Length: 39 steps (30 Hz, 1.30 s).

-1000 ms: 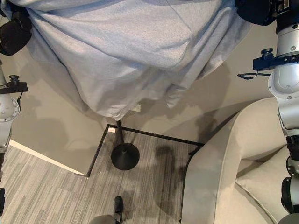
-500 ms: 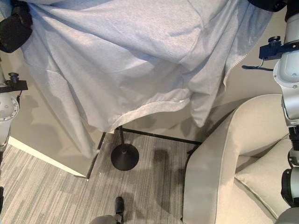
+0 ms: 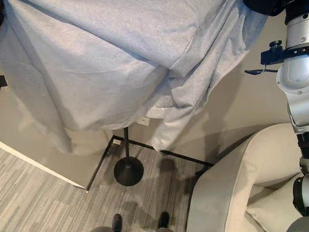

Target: Hang the clothes on the sofa on the clothes rack.

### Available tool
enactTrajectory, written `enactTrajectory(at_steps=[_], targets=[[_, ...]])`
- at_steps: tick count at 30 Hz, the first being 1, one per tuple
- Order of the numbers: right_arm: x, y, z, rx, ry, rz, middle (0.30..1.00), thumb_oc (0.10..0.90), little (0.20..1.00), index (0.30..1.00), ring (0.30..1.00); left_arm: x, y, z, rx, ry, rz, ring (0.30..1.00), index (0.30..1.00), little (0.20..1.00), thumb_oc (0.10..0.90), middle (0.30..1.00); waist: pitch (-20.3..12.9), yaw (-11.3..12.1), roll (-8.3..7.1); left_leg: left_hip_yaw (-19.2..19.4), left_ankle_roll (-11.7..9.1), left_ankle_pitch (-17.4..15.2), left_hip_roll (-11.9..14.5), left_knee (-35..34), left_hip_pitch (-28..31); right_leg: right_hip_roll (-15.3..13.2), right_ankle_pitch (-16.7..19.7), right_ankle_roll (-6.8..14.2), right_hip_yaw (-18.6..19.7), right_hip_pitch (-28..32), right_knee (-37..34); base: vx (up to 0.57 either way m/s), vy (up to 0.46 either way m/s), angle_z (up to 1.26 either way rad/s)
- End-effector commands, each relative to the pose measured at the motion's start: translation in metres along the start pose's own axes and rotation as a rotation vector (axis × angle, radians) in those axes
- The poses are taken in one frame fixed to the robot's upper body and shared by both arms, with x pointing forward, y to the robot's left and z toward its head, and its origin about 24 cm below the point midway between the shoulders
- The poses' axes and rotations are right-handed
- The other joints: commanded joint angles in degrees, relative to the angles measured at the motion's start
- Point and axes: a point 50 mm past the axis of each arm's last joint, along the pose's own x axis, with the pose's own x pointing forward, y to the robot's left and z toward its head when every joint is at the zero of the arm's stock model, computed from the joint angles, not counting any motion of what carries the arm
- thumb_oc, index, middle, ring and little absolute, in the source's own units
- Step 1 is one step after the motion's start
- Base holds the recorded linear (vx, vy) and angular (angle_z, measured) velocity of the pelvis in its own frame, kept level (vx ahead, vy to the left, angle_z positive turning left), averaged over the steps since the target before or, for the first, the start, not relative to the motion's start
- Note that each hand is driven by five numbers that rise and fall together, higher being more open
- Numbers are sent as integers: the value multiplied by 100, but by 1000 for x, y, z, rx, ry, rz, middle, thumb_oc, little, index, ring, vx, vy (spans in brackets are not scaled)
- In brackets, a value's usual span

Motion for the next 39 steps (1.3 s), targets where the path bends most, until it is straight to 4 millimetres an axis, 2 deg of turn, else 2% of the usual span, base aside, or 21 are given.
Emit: enactTrajectory(at_steps=[1,5,9,15,20,21,23,25,26,29,30,31,32,33,35,36,38,39], targets=[[16,-45,1,-37,-8,-171,300,400,300,300,300,17,17,11,5,-78,98,300,300,300,400,300,-801,-1,-61,281,-338,-762,166,7,208,-386,-350,374,-217,377,47,54,-83,8],[12,-43,-2,-42,4,-154,300,400,300,300,300,13,12,8,-4,-56,74,300,300,300,400,300,-837,-2,-87,266,-403,-759,246,7,243,-309,-491,304,-343,517,47,51,-83,19],[17,-40,-12,-46,60,-137,300,400,300,300,300,10,4,2,-11,-25,35,300,300,300,400,300,-842,44,-168,281,-479,-728,339,7,247,-244,-562,254,-442,574,47,37,-78,24],[20,-30,-25,-57,130,-95,300,400,300,300,300,7,-3,-7,9,14,-28,300,300,300,400,300,-829,72,-166,287,-530,-680,417,7,220,-205,-605,222,-509,586,47,14,-38,6],[10,-2,-43,-7,232,-22,300,400,300,300,300,-8,-13,-21,40,81,-125,300,300,300,400,300,-792,88,-114,296,-559,-653,471,7,202,-157,-657,192,-544,592,47,12,-22,6],[-2,16,-51,38,279,16,300,400,300,300,300,-18,-22,-26,48,109,-189,300,300,300,400,300,-755,80,-74,285,-564,-639,491,7,183,-152,-666,181,-554,590,47,6,-23,13],[-11,30,-56,76,314,47,300,400,300,300,300,-24,-28,-31,56,133,-232,300,300,300,400,300,-722,76,-34,278,-563,-636,493,7,170,-153,-664,174,-547,584,47,1,-8,3],[-34,58,-62,139,366,122,300,400,300,300,300,-40,-38,-39,76,171,-325,300,300,300,400,300,-649,71,48,257,-557,-639,496,7,150,-158,-665,165,-536,557,47,0,0,0],[-36,58,-63,140,370,123,300,400,300,300,300,-41,-39,-39,77,170,-329,300,300,300,400,300,-665,75,32,255,-558,-640,497,7,149,-156,-666,164,-539,557,47,0,0,0],[-62,83,-68,201,426,183,300,400,300,300,300,-59,-48,-44,63,218,-385,300,300,300,400,300,-630,78,82,262,-542,-655,499,7,159,-168,-672,153,-536,562,47,0,0,0],[-92,110,-70,292,506,224,300,400,300,300,300,-80,-58,-47,25,283,-425,300,300,300,400,300,-582,70,146,268,-516,-667,492,7,184,-183,-671,139,-526,575,47,24,11,3],[-94,110,-70,292,508,225,300,400,300,300,300,-81,-58,-47,26,283,-429,300,300,300,400,300,-594,74,139,268,-516,-669,492,7,189,-182,-673,140,-526,580,47,0,0,0],[-106,118,-71,324,542,232,300,400,300,300,300,-90,-61,-48,7,309,-444,300,300,300,400,300,-568,72,158,269,-505,-676,485,7,193,-188,-676,133,-521,585,47,0,0,0],[-131,134,-69,389,599,251,300,400,300,300,300,-110,-66,-49,-26,366,-470,300,300,300,400,300,-558,62,187,281,-493,-695,481,7,217,-205,-686,121,-529,608,47,0,0,0],[-149,142,-66,418,637,266,300,400,300,300,300,-124,-68,-49,-47,408,-491,300,300,300,400,300,-558,48,205,282,-480,-719,473,7,246,-221,-691,115,-524,632,47,36,12,0],[-166,152,-60,453,664,290,300,400,300,300,300,-146,-75,-48,-111,488,-509,300,300,300,400,300,-539,18,230,291,-454,-747,460,7,284,-247,-691,105,-515,659,47,36,8,-1],[-169,153,-59,463,668,288,300,400,300,300,300,-149,-76,-47,-123,498,-516,300,300,300,400,300,-539,9,239,296,-449,-758,457,7,301,-252,-692,102,-509,667,47,16,3,0],[-170,154,-56,482,666,280,733,689,733,733,733,-154,-77,-48,-132,515,-526,300,300,300,400,300,-541,-3,249,308,-440,-771,451,7,332,-258,-690,101,-505,683,47,30,3,-2]])
